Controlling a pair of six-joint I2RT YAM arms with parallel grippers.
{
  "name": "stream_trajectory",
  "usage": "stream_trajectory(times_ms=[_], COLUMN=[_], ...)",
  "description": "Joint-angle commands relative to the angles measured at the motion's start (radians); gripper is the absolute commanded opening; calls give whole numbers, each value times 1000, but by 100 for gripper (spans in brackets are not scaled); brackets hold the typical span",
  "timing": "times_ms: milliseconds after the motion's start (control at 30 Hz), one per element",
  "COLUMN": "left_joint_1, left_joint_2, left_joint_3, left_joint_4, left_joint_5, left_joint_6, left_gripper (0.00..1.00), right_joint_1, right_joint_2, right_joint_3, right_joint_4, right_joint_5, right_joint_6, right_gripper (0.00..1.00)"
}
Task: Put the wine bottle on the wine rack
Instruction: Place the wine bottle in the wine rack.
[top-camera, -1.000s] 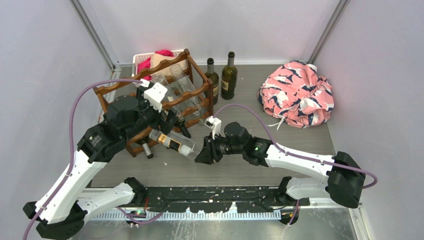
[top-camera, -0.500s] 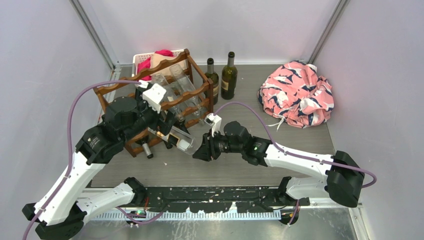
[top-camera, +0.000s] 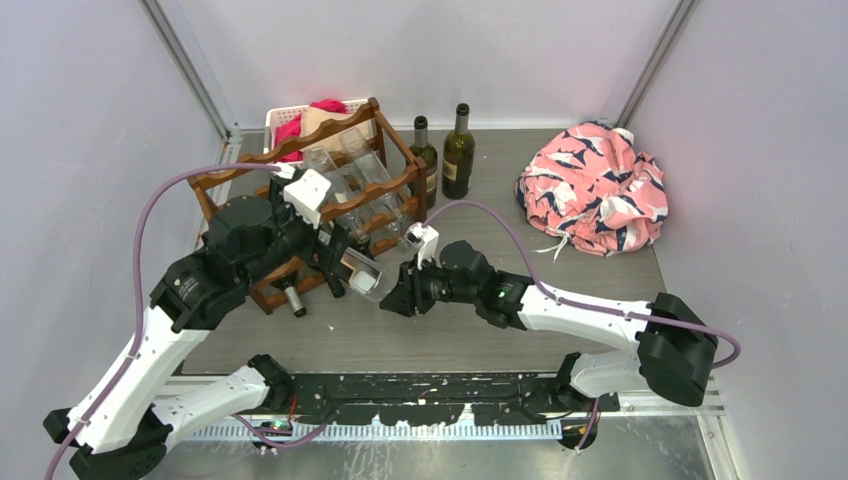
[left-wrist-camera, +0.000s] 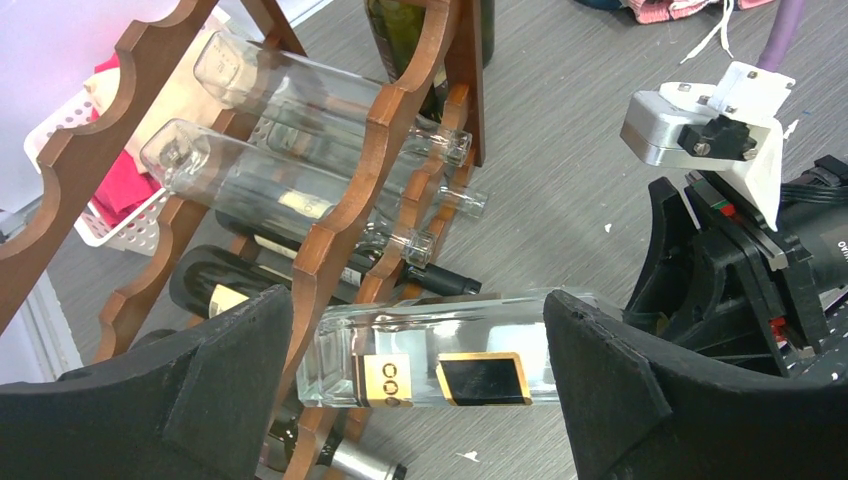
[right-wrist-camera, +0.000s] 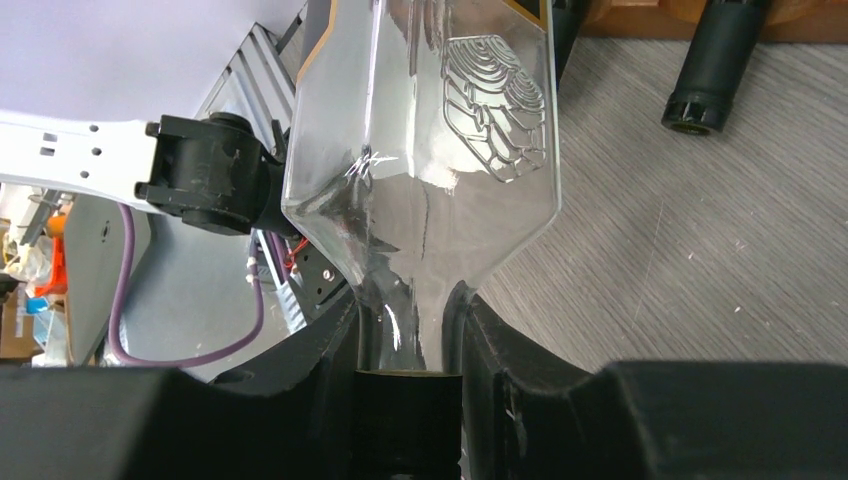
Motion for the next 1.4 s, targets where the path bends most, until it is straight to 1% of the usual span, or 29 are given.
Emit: stream_trajectory(times_ms=[0, 633, 1100, 1200, 1367], left_joint_1=[7, 7, 7, 7, 7], left_joint_2=[-18, -54, -66, -69, -72], left_joint_3=[-2, -32, -44, -45, -45], left_joint_4=[65, 90, 95, 97, 109], left_joint_5=[-7, -2, 0, -2, -3], left_joint_6=[8, 14, 27, 29, 33], left_gripper=[95, 95, 95, 95, 95], right_joint_1=[7, 30, 85, 91, 94], right_joint_2=[-16, 137, 284, 305, 337], right_joint_3=[108, 143, 290, 307, 333], right_joint_4=[325, 514, 553, 561, 593], right_joint_5=[32, 142, 251, 316, 346], right_joint_6=[-11, 24, 21, 21, 20], right_gripper=[1, 1, 1, 1, 1])
